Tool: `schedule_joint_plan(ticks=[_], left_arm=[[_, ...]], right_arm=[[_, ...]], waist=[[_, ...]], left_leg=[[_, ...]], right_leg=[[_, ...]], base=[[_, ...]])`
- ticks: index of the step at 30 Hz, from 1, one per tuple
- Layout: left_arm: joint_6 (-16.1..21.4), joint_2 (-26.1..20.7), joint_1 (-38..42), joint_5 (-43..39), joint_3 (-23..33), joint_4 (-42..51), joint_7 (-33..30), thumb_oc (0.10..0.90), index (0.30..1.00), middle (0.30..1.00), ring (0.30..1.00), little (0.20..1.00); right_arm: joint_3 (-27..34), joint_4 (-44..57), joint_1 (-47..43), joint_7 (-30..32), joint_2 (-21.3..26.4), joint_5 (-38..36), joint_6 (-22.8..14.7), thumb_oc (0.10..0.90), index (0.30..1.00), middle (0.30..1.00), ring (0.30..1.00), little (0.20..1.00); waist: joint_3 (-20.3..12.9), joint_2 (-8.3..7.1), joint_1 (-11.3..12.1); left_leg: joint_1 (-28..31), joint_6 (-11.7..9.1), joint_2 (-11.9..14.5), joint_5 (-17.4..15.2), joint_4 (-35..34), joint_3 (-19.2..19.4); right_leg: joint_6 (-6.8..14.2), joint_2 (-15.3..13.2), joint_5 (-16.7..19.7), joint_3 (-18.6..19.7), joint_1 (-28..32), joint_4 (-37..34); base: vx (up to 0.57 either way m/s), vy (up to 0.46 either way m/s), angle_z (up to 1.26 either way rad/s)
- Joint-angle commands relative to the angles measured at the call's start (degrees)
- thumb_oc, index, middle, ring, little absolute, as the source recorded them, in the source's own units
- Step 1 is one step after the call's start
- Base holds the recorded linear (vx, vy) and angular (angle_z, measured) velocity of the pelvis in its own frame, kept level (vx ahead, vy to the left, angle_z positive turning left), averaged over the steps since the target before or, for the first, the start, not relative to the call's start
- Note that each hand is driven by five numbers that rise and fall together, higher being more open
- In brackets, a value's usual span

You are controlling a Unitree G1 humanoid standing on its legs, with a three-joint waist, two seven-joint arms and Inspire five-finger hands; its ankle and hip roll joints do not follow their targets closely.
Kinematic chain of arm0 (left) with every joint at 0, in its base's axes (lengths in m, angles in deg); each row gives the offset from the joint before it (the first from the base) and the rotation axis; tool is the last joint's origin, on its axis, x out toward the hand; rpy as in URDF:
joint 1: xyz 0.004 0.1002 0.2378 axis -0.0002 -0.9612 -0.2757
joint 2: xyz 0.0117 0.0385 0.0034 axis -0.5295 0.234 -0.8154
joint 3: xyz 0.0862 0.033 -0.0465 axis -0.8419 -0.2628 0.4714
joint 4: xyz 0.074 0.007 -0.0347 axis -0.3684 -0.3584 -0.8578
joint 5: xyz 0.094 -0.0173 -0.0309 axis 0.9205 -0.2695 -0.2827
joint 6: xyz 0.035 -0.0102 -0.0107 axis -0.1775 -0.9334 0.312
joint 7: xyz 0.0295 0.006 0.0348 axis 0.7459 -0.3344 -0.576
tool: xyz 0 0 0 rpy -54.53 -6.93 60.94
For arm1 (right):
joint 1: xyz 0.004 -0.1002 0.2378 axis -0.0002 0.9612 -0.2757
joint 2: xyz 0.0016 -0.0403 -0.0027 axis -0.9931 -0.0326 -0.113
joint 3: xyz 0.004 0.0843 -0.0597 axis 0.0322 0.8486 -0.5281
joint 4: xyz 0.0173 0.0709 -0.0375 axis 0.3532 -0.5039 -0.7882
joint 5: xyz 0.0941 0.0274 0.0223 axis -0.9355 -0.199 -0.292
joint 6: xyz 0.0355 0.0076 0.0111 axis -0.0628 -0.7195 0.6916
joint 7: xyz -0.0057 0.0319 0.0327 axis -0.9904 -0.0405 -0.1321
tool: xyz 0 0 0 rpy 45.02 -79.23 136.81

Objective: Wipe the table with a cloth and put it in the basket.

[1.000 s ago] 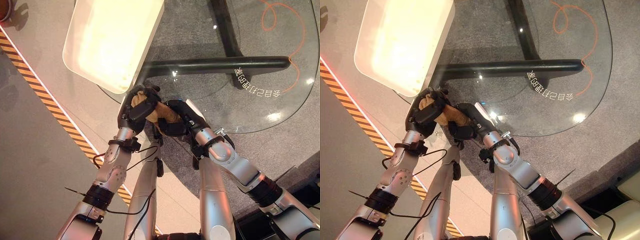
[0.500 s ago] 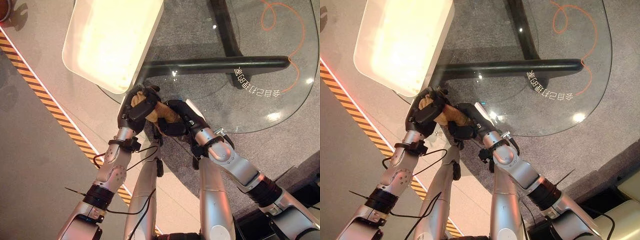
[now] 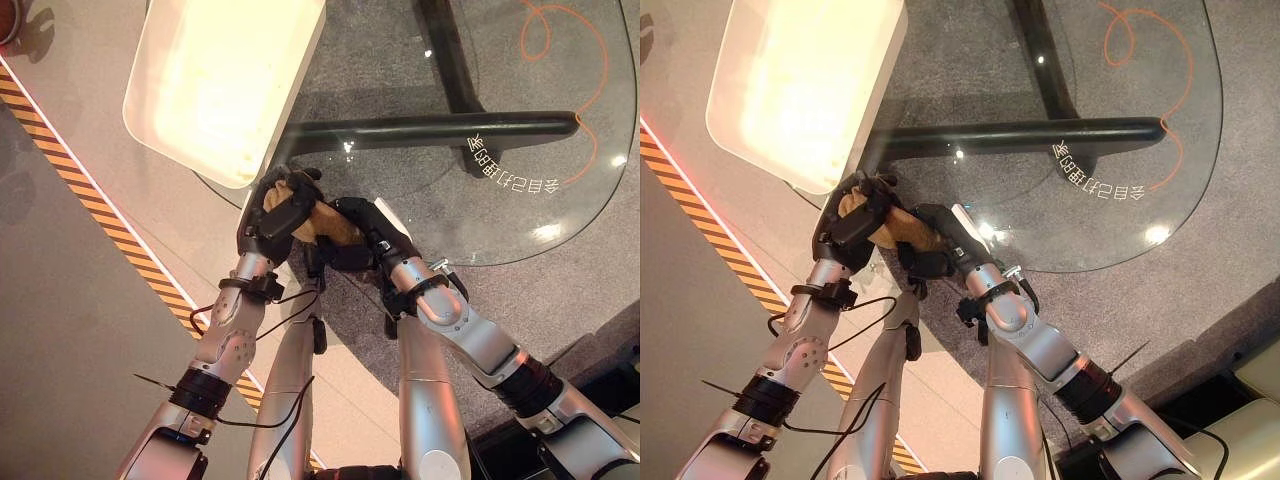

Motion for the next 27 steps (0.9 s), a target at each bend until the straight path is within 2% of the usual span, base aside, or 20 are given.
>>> schedule_joint_plan(ticks=[1, 12, 27], left_arm=[[3.9, 1.7, -2.9, -0.7, -1.9, 7.1, 5.7, 0.100, 0.300, 0.300, 0.300, 0.200], [4.5, 1.6, -4.8, -0.8, 0.1, 7.9, 6.4, 0.100, 0.300, 0.300, 0.300, 0.200], [5.2, 1.6, -5.6, -1.3, 1.1, 8.6, 6.2, 0.100, 0.300, 0.300, 0.300, 0.200]], right_arm=[[9.5, 11.1, -4.5, 4.5, -3.4, 0.0, -9.6, 0.800, 0.900, 0.900, 0.900, 0.900], [13.7, 11.1, -0.2, 4.3, -2.5, 0.6, -11.3, 0.800, 0.900, 0.900, 0.900, 0.900], [15.6, 11.2, 1.2, 5.5, -2.5, -0.1, -12.9, 0.800, 0.900, 0.900, 0.900, 0.900]], waist=[[-1.3, -0.10, 0.2], [-1.3, -0.26, -0.4], [-1.3, -0.10, -0.6]], left_leg=[[0.5, 0.3, 0.1, -8.4, 6.8, 0.7], [0.4, 0.3, 0.3, -8.4, 6.6, 1.2], [0.3, 0.2, 0.4, -8.3, 6.2, 1.6]], right_leg=[[2.9, 2.0, 10.0, 4.2, 0.3, -11.7], [3.1, 1.9, 10.2, 4.1, 0.1, -11.7], [3.2, 1.6, 10.2, 4.0, -0.1, -12.1]], base=[[0.00, 0.000, 0.00], [0.00, 0.004, -0.02], [0.00, 0.005, -0.02]])
